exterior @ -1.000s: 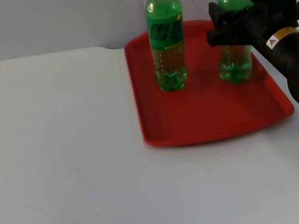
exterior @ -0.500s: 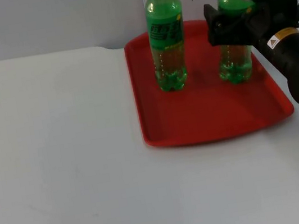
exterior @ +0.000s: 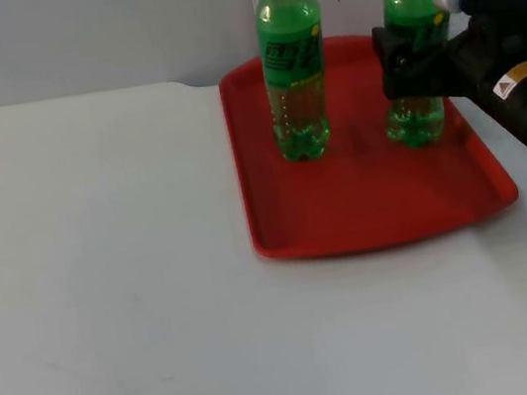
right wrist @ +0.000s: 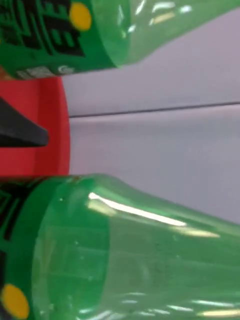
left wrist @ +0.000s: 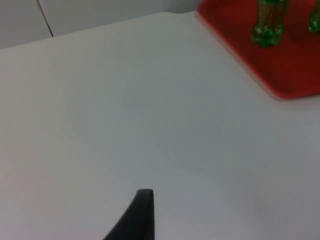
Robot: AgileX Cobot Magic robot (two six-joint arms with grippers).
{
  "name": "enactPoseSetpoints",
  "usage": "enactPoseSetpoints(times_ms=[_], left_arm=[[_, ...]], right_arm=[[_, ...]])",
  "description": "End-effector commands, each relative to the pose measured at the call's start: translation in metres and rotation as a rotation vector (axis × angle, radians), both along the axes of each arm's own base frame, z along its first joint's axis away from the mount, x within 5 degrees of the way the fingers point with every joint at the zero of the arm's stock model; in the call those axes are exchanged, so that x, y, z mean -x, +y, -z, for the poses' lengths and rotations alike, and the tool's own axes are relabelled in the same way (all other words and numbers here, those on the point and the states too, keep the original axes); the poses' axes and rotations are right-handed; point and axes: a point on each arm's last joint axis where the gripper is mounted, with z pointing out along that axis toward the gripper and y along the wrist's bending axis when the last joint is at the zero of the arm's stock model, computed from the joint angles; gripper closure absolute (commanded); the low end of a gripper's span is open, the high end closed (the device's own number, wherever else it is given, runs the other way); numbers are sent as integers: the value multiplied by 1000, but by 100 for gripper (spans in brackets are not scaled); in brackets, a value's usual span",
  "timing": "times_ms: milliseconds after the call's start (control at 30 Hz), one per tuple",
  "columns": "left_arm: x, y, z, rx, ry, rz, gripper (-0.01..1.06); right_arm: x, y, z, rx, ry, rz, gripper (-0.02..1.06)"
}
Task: Place the bottle upright on the tray.
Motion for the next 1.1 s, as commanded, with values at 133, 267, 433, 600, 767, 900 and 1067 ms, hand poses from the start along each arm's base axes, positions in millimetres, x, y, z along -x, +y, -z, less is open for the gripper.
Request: enactPoseSetpoints(times_ms=[133, 267, 433, 600, 767, 900, 1067], left_arm=[[0, 0, 1, -6, -5, 5, 0], [0, 0, 1, -6, -5, 5, 0], [0, 0, 1, -6, -5, 5, 0], [0, 0, 1, -6, -5, 5, 0], [0, 0, 1, -6, -5, 5, 0], [0, 0, 1, -6, -5, 5, 0], [0, 0, 1, -6, -5, 5, 0]], right_arm=[[18, -4, -5, 18, 22, -36, -1], [38, -11, -6, 35, 65, -38, -1], [60, -20, -8, 53, 112, -38, -1], [81, -29, -16, 72, 134, -35, -1], [92, -33, -25, 153, 245, -49, -1], [101, -34, -39, 193, 427, -76, -1], [115, -37, -64, 213, 543, -96, -1]])
